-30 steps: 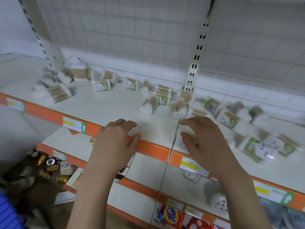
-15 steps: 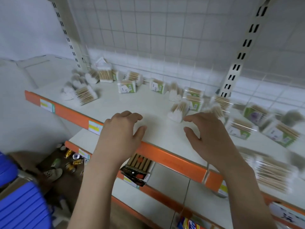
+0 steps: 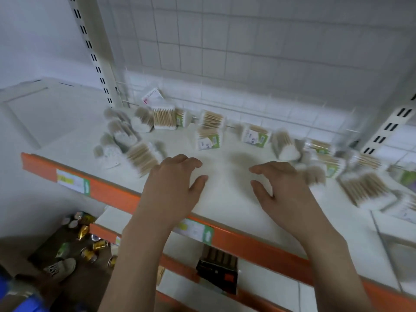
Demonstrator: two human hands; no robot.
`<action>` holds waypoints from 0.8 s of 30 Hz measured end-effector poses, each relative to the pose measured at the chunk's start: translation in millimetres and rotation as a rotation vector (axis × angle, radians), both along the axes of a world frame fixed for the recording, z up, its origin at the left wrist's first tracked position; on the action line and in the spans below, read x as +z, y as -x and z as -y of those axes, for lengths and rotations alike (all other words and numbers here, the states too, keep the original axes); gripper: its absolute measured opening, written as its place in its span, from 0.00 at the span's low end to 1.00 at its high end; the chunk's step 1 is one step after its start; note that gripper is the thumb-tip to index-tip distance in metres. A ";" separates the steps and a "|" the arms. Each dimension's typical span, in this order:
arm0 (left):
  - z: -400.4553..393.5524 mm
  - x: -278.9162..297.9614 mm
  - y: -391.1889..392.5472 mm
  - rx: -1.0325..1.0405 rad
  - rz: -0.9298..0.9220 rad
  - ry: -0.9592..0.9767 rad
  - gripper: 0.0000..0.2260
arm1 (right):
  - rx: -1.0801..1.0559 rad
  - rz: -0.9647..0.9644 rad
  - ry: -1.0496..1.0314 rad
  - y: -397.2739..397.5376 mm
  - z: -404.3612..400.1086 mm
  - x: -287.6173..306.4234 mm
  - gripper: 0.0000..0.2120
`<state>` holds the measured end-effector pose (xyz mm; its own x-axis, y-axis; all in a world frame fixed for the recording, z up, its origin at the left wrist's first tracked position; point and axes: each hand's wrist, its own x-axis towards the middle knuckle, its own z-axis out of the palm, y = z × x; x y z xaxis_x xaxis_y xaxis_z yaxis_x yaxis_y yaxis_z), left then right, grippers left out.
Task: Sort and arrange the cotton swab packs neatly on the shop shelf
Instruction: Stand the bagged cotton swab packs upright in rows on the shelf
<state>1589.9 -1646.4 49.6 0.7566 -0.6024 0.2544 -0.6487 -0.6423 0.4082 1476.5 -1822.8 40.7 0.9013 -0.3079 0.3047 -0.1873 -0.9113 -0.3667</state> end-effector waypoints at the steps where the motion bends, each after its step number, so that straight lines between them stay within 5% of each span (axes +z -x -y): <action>1: -8.6 1.3 -14.3 -0.007 -0.006 0.008 0.16 | -0.009 0.000 0.002 -12.3 -9.5 0.6 0.13; 11: -68.8 8.5 -104.9 -0.037 -0.026 0.021 0.14 | -0.048 -0.012 -0.007 -93.6 -76.0 4.8 0.13; 24: -73.1 23.5 -187.4 -0.012 0.057 0.078 0.13 | 0.004 0.023 0.070 -176.6 -61.0 22.7 0.15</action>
<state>1777.3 -1573.3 73.1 0.7322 -0.5881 0.3436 -0.6800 -0.6018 0.4189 1653.1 -1761.8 63.4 0.8951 -0.2812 0.3461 -0.1755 -0.9356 -0.3064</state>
